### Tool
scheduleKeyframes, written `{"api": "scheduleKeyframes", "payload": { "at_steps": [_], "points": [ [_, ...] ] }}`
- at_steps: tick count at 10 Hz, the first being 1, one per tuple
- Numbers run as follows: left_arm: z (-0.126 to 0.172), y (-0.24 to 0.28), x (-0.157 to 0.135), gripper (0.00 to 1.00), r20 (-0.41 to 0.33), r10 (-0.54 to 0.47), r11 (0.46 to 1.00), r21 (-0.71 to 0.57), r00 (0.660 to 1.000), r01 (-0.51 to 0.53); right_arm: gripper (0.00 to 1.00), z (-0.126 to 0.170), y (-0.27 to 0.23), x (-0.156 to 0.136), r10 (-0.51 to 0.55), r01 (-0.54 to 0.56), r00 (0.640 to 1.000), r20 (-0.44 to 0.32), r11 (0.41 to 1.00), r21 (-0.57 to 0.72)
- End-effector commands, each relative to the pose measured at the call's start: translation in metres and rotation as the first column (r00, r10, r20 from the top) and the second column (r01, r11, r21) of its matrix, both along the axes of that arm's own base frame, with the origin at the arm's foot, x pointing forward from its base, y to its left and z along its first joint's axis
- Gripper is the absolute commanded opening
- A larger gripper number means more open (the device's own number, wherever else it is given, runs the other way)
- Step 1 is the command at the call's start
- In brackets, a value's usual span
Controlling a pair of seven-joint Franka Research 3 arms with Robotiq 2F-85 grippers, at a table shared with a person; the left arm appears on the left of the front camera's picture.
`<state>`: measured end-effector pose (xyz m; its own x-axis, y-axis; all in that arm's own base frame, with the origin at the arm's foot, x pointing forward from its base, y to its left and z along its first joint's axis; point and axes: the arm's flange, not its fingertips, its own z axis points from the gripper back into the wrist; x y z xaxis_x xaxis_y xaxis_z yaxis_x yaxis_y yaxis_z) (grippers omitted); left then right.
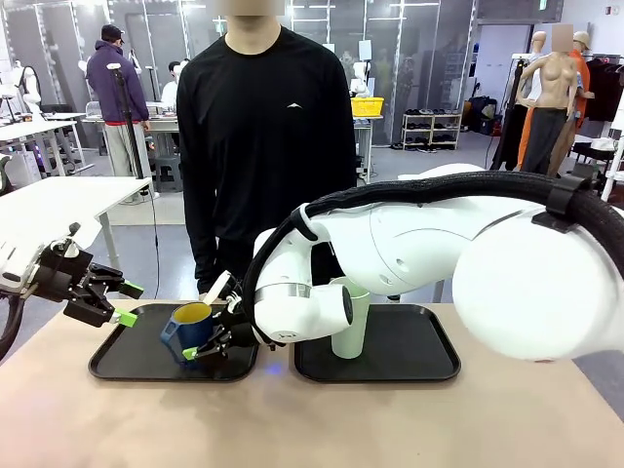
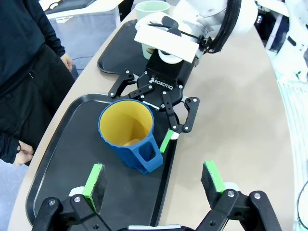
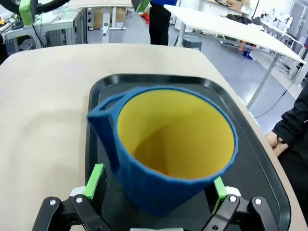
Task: Sort and store the cups by type.
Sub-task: Pick up the Handle plastic cup and place it into the empty Flat Tray.
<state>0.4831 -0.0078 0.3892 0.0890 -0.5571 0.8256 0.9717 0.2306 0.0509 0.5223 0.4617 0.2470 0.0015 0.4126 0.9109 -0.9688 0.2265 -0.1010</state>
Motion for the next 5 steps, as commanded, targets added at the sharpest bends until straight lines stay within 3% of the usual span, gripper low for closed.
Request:
{"api": "scheduleKeyframes", "payload": {
  "at_steps": [1,5],
  "points": [
    [-0.001,0.0,0.0,1.0,0.014,-0.008,1.0,-0.024,1.0,0.008,1.0,0.011,-0.011,-0.014,-0.009,0.009,1.0,0.004,0.999,-0.045],
    [-0.001,0.0,0.0,1.0,0.014,-0.008,1.0,-0.024,1.0,0.008,1.0,0.028,-0.036,-0.026,-0.012,0.013,1.0,0.011,0.993,-0.114]
  ]
}}
